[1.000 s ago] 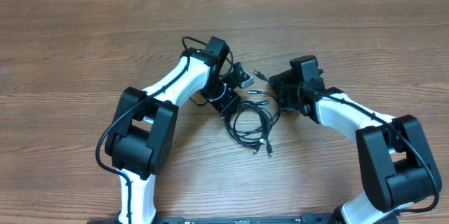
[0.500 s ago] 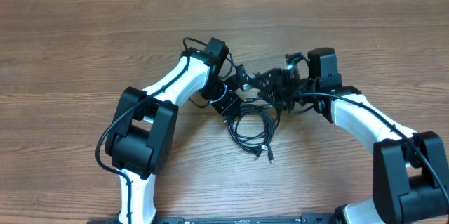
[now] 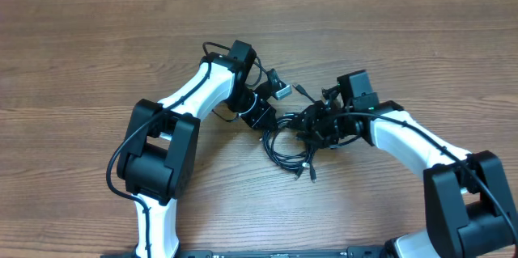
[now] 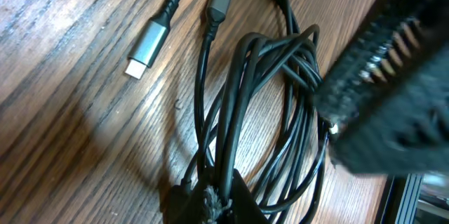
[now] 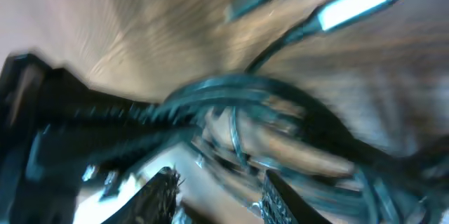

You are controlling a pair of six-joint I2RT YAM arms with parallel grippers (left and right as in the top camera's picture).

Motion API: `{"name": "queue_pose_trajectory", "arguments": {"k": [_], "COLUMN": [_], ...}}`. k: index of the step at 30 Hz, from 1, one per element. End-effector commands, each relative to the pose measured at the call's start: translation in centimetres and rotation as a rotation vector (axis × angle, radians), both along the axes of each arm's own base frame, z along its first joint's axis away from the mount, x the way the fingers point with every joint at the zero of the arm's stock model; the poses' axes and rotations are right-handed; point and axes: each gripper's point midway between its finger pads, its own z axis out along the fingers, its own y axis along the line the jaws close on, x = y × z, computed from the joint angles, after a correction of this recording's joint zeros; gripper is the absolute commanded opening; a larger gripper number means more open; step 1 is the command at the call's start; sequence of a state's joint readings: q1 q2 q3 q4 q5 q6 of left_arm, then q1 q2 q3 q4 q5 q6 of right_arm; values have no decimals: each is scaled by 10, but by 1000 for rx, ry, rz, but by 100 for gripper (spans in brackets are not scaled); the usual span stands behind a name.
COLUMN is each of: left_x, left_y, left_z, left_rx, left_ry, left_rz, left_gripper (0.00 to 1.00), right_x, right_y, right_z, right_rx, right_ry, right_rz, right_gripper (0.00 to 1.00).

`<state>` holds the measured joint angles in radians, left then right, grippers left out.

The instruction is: Untangle cables

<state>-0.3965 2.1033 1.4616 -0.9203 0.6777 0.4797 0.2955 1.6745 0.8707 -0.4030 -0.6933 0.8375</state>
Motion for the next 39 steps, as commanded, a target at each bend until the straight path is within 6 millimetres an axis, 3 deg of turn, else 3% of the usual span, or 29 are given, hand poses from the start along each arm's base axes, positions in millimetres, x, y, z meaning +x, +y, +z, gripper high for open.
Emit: {"name": "queue_pose_trajectory", "arguments": {"k": [1, 10, 27, 32, 39], "left_x": [8, 13, 30, 38, 36], "left_y": [-6, -7, -6, 3, 0], "left_z": [17, 17, 9, -1, -1], "left_rx": [-46, -46, 9, 89, 87], "left_ry": [-43, -41, -25, -37, -41], "left_rz": [-5, 26, 170, 227, 218], "left_gripper": [4, 5, 4, 4, 4], "right_x": [18, 29, 20, 20, 24], "right_y": [-13, -23, -17, -16, -16], "right_z": [-15, -26, -43, -43, -42], "right_rx": [-172, -345, -337, -335, -341], "right_ry": [-18, -69, -7, -8, -31], "right_rz": [-163, -310, -275, -270, -277], "right_gripper": [38, 30, 19, 20, 25]}}
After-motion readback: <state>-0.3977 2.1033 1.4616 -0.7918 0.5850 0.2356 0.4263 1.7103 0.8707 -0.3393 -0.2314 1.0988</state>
